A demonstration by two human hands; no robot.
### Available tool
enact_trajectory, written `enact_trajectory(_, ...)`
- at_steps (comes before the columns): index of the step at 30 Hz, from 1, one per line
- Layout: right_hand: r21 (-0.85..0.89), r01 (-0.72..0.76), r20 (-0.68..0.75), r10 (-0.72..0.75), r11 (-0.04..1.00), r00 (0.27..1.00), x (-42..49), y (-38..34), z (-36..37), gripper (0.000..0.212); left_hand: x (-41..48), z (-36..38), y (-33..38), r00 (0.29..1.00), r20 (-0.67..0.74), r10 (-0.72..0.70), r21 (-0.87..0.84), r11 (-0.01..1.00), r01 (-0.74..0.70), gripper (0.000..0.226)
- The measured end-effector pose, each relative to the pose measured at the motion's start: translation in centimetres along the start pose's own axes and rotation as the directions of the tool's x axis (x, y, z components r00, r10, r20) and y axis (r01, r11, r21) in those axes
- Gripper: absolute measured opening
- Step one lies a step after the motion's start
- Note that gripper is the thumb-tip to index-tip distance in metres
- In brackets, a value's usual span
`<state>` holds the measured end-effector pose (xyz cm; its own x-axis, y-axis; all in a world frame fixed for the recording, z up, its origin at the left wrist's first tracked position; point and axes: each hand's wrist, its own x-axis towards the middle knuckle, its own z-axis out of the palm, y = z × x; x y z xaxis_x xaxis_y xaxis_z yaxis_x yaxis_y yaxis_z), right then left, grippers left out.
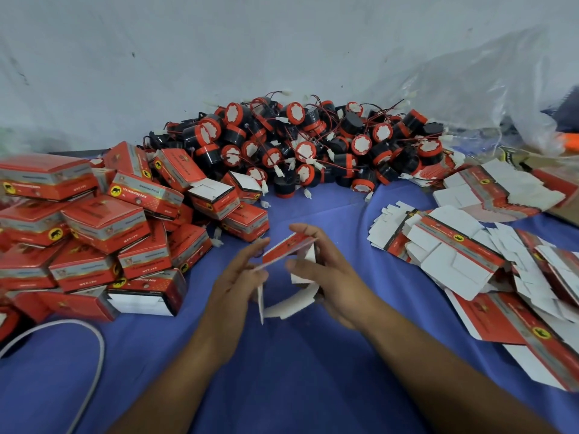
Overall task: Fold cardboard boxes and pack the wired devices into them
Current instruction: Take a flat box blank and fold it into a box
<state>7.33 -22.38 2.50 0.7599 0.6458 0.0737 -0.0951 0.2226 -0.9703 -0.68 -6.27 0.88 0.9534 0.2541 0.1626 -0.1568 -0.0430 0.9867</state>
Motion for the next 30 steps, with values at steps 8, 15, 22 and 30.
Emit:
enact_trajectory(8, -0.141, 0.033, 0.097, -0.019, 0.989, 0.995, -0.2, 0.8, 1.1, 0.062, -0.2, 0.1, 0.6, 0.94, -0.289, 0.183, 0.284, 0.954, -0.099, 0.043)
enact_trajectory(15, 0.386, -0.075, -0.027, 0.093, 0.92, 0.995, 0.1, -0.3, 0.4, 0.06, -0.6, -0.1, 0.4, 0.964, 0.226, 0.137, 0.305, 0.93, -0.204, 0.074)
enact_trajectory(22, 0.23, -0.171, 0.136, 0.142, 0.958, 0.98, -0.3, -1.1, -0.3, 0.05, -0.7, -0.6, 0.7, 0.967, 0.225, 0.115, 0.147, 0.978, -0.151, 0.065)
enact_trajectory(30, 0.126, 0.056, 0.125, -0.072, 0.99, 0.99, -0.3, -0.2, 0.3, 0.075, 0.0, 0.7, -0.8, 0.972, -0.232, 0.035, 0.077, 0.997, -0.018, 0.053)
